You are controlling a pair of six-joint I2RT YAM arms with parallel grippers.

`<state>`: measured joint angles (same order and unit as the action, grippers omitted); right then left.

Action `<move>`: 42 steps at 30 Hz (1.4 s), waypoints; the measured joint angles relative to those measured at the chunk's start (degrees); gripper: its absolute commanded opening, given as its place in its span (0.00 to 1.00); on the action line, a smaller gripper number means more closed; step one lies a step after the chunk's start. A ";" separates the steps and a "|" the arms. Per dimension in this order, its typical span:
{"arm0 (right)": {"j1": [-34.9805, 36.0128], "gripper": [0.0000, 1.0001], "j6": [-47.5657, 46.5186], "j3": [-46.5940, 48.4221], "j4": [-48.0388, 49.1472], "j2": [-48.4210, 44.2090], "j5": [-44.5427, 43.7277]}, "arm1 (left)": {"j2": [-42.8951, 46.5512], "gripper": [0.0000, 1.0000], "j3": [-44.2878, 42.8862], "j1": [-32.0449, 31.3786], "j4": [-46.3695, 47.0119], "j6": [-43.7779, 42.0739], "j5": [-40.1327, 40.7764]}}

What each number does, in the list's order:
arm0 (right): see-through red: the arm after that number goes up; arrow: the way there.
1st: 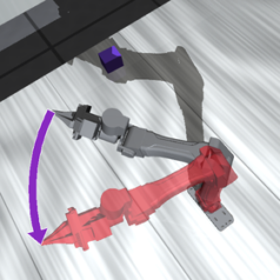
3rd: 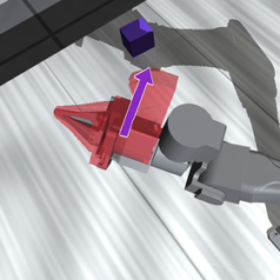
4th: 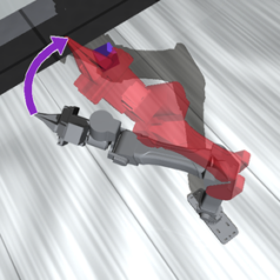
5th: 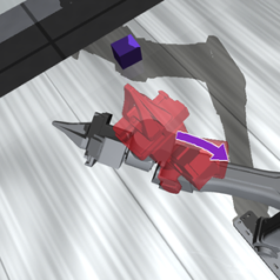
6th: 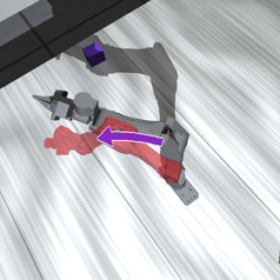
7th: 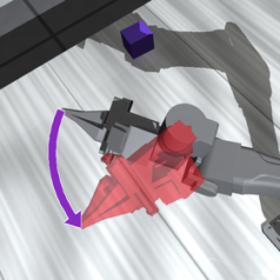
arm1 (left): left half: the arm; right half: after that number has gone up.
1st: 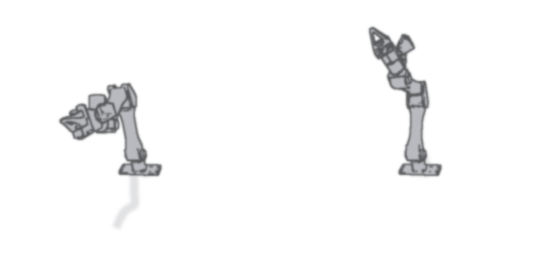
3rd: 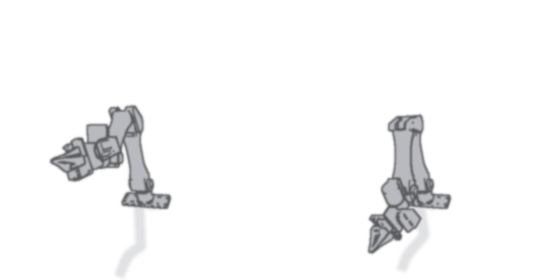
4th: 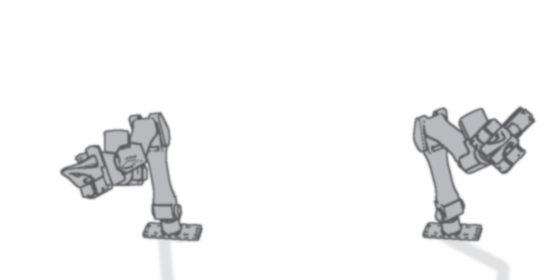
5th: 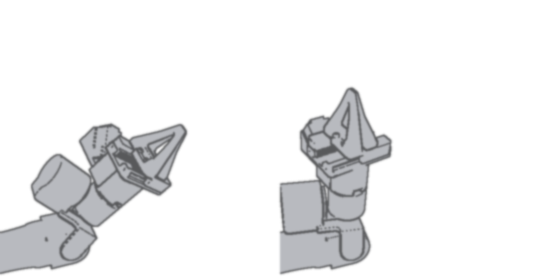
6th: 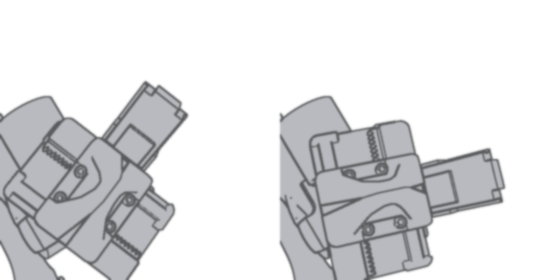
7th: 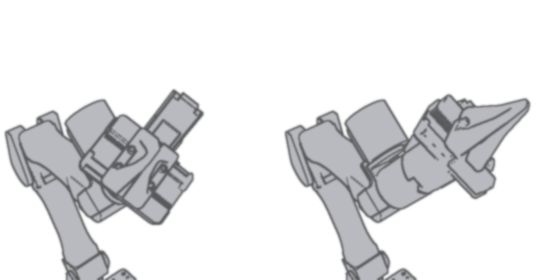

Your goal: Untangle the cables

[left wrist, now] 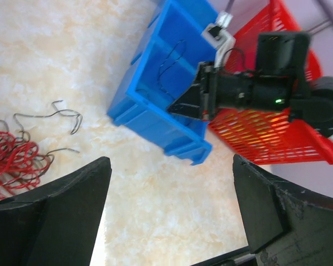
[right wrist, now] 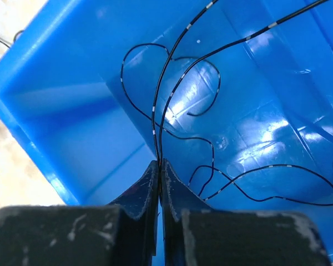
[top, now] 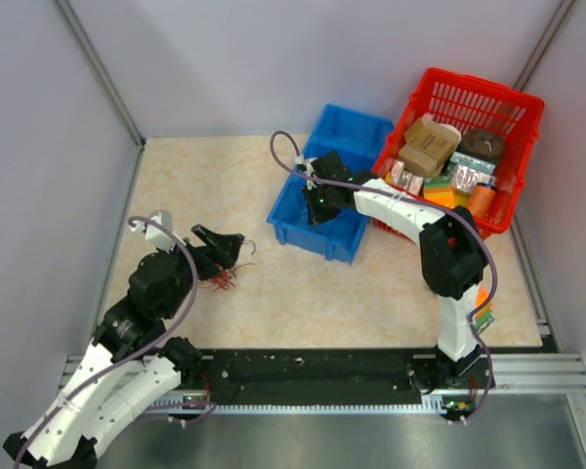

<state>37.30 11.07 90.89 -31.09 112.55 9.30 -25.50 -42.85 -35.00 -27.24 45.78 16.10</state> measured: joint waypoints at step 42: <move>19.17 0.68 10.51 -21.94 6.93 -28.22 -1.14 | -40.52 0.00 10.05 29.46 2.05 10.51 -20.85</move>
<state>56.47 21.58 68.95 -24.16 84.33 8.16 -66.02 -32.80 -5.54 -25.19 56.29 -4.75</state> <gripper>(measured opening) 0.671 0.045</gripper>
